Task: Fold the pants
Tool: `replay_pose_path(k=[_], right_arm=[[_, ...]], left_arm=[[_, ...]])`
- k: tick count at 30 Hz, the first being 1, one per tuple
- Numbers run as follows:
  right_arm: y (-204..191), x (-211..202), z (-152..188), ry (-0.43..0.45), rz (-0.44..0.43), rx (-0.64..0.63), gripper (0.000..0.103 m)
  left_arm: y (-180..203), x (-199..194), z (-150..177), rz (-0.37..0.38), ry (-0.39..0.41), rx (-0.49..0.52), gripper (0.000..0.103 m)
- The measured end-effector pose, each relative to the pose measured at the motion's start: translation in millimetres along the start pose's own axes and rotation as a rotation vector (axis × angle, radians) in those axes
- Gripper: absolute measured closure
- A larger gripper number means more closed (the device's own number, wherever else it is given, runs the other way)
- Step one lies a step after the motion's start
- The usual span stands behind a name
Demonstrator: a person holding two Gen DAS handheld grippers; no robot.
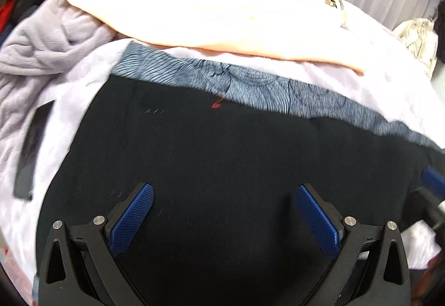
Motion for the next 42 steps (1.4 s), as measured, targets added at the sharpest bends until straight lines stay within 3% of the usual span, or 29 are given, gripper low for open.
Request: replay_pose_path(k=[2, 5, 13, 14, 17, 18, 19, 21, 22, 23, 24, 27, 30, 33, 34, 35, 37, 38, 40, 41, 42], right_arm=[[9, 11, -18, -0.046, -0.076, -0.059, 0.000], [14, 26, -29, -0.065, -0.137, -0.132, 0.000], [-7, 109, -56, -0.202, -0.116, -0.450, 0.000], [-8, 120, -57, -0.216, -0.128, -0.465, 0.000], [-11, 142, -55, -0.257, -0.211, -0.484, 0.000], [-12, 144, -54, -0.250, -0.217, -0.501, 0.001], [-14, 142, -55, -0.244, -0.234, -0.506, 0.007], [-20, 127, -55, -0.227, -0.269, -0.522, 0.045], [-24, 115, -54, -0.208, -0.250, -0.554, 0.055], [-30, 104, -52, -0.192, -0.234, -0.591, 0.074], [-34, 95, -48, -0.188, -0.238, -0.612, 0.086], [-43, 73, -36, -0.174, -0.249, -0.650, 0.087], [-58, 55, -30, -0.130, -0.226, -0.704, 0.087], [-67, 52, -24, -0.111, -0.151, -0.748, 0.087], [-69, 53, -22, -0.109, -0.132, -0.753, 0.087], [-71, 54, -21, -0.107, -0.122, -0.750, 0.087], [-76, 56, -20, -0.098, -0.102, -0.737, 0.087], [-75, 54, -18, -0.096, -0.091, -0.741, 0.087], [-76, 53, -17, -0.084, -0.054, -0.754, 0.084], [-74, 54, -20, -0.090, -0.042, -0.745, 0.076], [-71, 62, -24, -0.110, -0.055, -0.729, 0.043]], left_arm=[[-2, 19, 0, -0.026, 0.026, 0.011, 0.000], [-5, 26, 12, -0.007, 0.098, 0.001, 0.000], [-9, 24, 28, -0.006, 0.175, 0.005, 0.000], [-10, 27, 27, -0.032, 0.173, 0.012, 0.000], [-12, 29, 31, -0.035, 0.180, 0.009, 0.000], [-11, 30, 19, -0.018, 0.177, -0.001, 0.000], [-10, 30, 17, -0.011, 0.179, -0.005, 0.000], [-10, 29, 15, 0.010, 0.182, -0.013, 0.000], [-10, 28, 14, 0.022, 0.180, -0.018, 0.000], [-10, 27, 13, 0.027, 0.174, -0.022, 0.000], [-11, 24, 10, 0.035, 0.155, -0.032, 0.000], [-12, 8, -7, 0.052, 0.061, -0.073, 0.000], [-10, -13, -33, 0.093, 0.069, -0.154, 0.000], [1, 0, -70, 0.197, -0.040, -0.277, 0.000], [5, 12, -79, 0.168, -0.070, -0.305, 0.000], [9, 30, -89, 0.086, -0.090, -0.329, 0.000], [11, 66, -94, -0.130, -0.133, -0.311, 0.000], [8, 86, -90, -0.228, -0.169, -0.305, 0.005], [10, 90, -84, -0.260, -0.126, -0.295, 0.009], [14, 86, -81, -0.269, -0.097, -0.277, 0.021], [18, 83, -80, -0.254, -0.087, -0.268, 0.029]])
Point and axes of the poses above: each gripper's, at about its wrist camera, not at the fingertips, and x roughly the way its jaws point, y to its right, z to its underside, the point moved 2 cm from there along x, roughly the way its jaws point, and after that the axes turned 15 degrees about -x, right-handed, at the moved point
